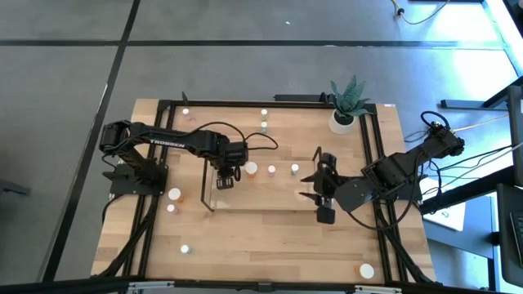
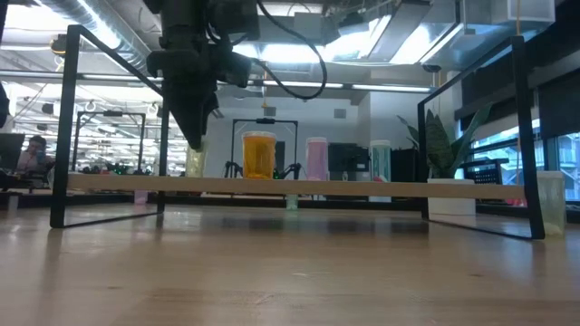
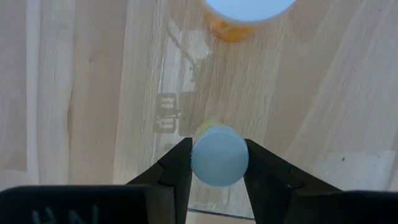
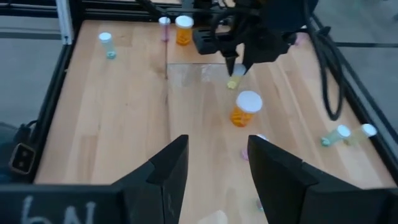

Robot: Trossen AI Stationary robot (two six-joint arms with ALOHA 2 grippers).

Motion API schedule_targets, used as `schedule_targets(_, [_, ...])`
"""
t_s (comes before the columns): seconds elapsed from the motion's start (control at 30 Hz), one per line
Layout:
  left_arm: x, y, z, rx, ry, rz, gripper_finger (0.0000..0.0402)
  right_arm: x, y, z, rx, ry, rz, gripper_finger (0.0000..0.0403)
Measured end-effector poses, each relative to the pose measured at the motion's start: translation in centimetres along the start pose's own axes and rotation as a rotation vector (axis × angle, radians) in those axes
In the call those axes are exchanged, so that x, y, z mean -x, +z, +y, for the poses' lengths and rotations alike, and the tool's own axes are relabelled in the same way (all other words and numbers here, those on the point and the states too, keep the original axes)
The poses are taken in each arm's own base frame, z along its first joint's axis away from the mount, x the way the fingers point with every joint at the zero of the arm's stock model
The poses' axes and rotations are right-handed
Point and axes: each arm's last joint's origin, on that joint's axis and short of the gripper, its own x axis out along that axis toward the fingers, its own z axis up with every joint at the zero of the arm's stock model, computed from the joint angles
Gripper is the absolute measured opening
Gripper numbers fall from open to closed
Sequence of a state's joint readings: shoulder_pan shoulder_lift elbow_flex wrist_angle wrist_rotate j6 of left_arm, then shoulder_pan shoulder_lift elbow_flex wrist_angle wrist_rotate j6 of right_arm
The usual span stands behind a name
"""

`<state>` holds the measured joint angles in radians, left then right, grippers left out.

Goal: Pick and place medicine bottles onto shelf by color
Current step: Put the left yellow pill bottle on the shelf

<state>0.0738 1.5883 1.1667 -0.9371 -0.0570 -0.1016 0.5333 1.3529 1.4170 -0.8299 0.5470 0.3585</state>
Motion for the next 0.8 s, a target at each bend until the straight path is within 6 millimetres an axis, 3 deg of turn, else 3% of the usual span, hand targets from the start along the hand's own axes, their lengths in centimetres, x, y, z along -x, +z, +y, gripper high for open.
schedule_targets(0.57, [-0.02, -0.11, 0.03, 0.001, 0.001, 0.012, 0.0117, 0.0, -0.03, 0.07, 0.0, 0.025, 0.01, 0.0168])
schedule_targets(0.8, [-0.09, -0.14, 0.03, 0.001, 0.002, 0.017, 0.0138, 0.0, -0.03, 0.07, 0.0, 0.025, 0.01, 0.0168])
